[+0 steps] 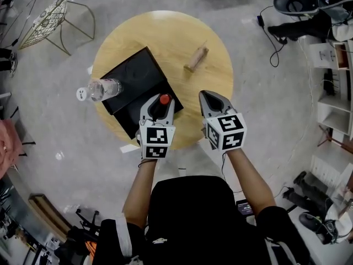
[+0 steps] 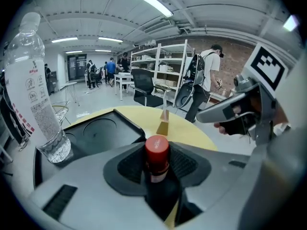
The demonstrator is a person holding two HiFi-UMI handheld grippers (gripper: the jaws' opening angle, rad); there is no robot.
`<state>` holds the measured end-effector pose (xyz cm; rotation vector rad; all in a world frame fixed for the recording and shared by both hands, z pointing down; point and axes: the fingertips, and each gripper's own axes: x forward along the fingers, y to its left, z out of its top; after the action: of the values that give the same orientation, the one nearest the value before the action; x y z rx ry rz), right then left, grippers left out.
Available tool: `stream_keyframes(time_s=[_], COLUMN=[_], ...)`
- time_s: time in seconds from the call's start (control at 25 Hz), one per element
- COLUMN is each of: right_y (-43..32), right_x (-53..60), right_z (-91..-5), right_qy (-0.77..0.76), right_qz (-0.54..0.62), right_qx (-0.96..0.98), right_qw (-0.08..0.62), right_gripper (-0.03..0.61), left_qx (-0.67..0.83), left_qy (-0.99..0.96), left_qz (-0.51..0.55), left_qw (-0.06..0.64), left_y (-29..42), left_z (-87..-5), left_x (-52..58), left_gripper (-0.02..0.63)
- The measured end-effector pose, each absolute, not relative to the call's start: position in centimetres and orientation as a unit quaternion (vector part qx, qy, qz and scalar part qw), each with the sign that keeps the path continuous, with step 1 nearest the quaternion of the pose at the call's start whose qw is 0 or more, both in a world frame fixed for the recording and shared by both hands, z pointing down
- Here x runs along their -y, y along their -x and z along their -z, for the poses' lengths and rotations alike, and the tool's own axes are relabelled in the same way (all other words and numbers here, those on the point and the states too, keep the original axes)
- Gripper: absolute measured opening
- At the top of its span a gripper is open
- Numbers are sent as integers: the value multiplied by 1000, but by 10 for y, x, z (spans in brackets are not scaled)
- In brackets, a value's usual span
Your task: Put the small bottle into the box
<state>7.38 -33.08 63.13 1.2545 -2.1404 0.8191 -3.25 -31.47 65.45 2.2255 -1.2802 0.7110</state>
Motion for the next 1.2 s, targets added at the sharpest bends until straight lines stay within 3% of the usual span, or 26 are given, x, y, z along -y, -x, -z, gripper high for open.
stream_keyframes(time_s=[0.88, 1.2], right_y=[-74, -72], right_x=[320, 316], right_z=[-641, -635], right_qy=[-456, -458], right_qz=[-309, -307], right_qx=[787, 786], right_qw=[279, 279], right_gripper=[2, 2], left_qx=[462, 454], left_qy=[-818, -820], left_qz=[-270, -259], left_qw=[211, 235], left_y=[25, 23], left_z=[-667, -666], left_x=[311, 307], left_gripper=[150, 158])
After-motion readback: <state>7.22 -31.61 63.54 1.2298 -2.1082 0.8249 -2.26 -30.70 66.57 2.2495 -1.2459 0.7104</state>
